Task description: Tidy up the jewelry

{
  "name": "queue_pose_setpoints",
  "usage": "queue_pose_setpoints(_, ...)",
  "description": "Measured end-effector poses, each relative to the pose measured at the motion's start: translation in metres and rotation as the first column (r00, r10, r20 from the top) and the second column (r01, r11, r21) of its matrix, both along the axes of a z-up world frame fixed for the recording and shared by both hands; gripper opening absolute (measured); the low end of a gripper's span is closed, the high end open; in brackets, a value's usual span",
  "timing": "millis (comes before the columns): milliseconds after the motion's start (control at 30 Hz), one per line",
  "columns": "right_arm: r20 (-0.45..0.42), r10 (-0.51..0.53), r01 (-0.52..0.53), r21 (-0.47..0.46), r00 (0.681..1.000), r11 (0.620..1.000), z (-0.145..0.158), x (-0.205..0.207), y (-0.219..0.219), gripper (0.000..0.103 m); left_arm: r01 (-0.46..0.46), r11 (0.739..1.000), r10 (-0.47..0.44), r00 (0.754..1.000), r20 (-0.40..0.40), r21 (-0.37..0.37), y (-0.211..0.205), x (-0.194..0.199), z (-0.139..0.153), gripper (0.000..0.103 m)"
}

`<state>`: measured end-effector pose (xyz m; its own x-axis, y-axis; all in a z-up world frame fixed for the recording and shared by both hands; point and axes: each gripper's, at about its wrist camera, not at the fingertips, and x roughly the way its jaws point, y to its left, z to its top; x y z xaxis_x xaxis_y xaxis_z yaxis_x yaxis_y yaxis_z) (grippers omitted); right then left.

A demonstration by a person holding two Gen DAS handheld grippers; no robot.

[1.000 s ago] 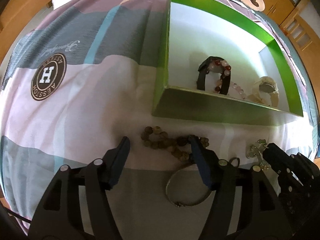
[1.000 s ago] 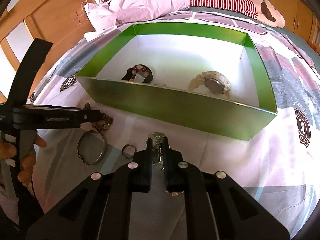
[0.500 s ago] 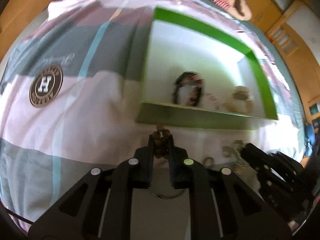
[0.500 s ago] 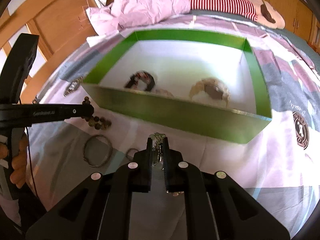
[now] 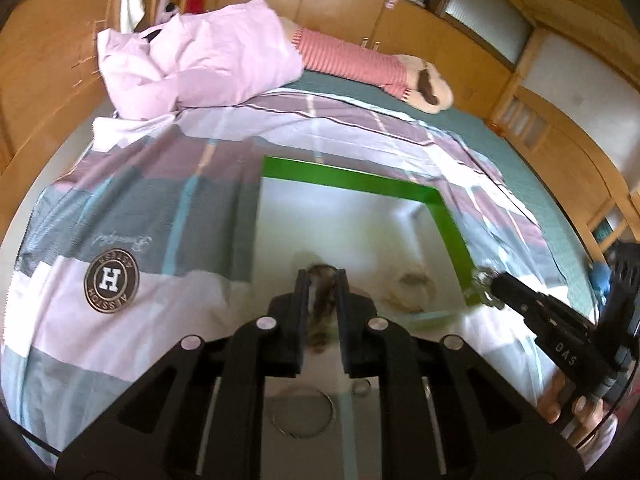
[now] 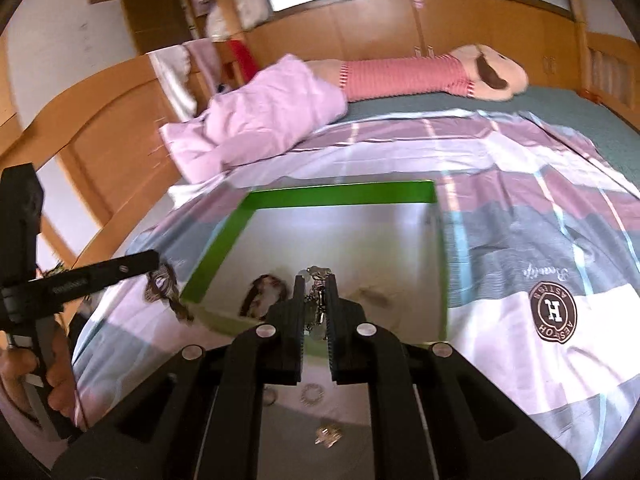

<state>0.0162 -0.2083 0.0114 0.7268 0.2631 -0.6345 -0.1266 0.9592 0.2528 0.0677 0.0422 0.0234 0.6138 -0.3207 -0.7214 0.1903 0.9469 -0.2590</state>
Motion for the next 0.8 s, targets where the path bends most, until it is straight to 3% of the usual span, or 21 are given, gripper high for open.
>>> queue_pose_setpoints(67,-0.021,-0.037,0.038,0.01,0.999,0.999,-0.007,0.01,-0.006,0.01,-0.019,1.0,0.019,0.999,-0.028,-0.001,0.005,0.015,-0.005,0.013)
queue_pose_setpoints(133,-0.045,-0.058,0.059,0.023,0.997,0.998,-0.014,0.018,-0.01,0.01,-0.059,0.997,0.055,0.995,-0.087,-0.053,0.017,0.031,-0.017,0.012)
queue_pose_setpoints(200,-0.072,-0.075,0.078,0.04,0.995,0.996,-0.022,0.026,-0.014,0.01,-0.076,0.996,0.072,0.994,-0.088,-0.048,0.022,0.039,-0.02,0.011)
queue_pose_setpoints(333,-0.089,-0.066,0.073,0.072,0.994,0.995,-0.024,0.026,-0.016,0.01,-0.05,0.996,0.041,0.989,-0.14,-0.067,0.024,0.038,-0.02,0.011)
queue_pose_setpoints(433,-0.085,-0.023,0.03,0.075,0.996,0.997,-0.02,0.016,-0.01,0.01,0.001,1.0,0.003,0.986,-0.165,0.025,0.023,0.016,-0.025,0.015)
queue_pose_setpoints(500,-0.096,0.012,-0.003,0.095,0.995,0.996,-0.018,0.006,-0.005,0.01,0.005,0.995,0.018,0.972,-0.233,0.098,0.026,0.005,-0.042,0.029)
queue_pose_setpoints(667,-0.121,0.148,-0.134,0.118,0.982,0.984,-0.018,-0.015,0.022,0.01,-0.045,0.989,0.098,0.913,-0.397,0.141,0.044,0.002,-0.095,0.029)
queue_pose_setpoints(800,-0.148,0.195,-0.184,0.085,0.969,0.979,-0.028,-0.018,0.039,0.01,-0.008,0.973,0.105,0.906,-0.409,0.23,0.028,0.005,-0.112,0.032)
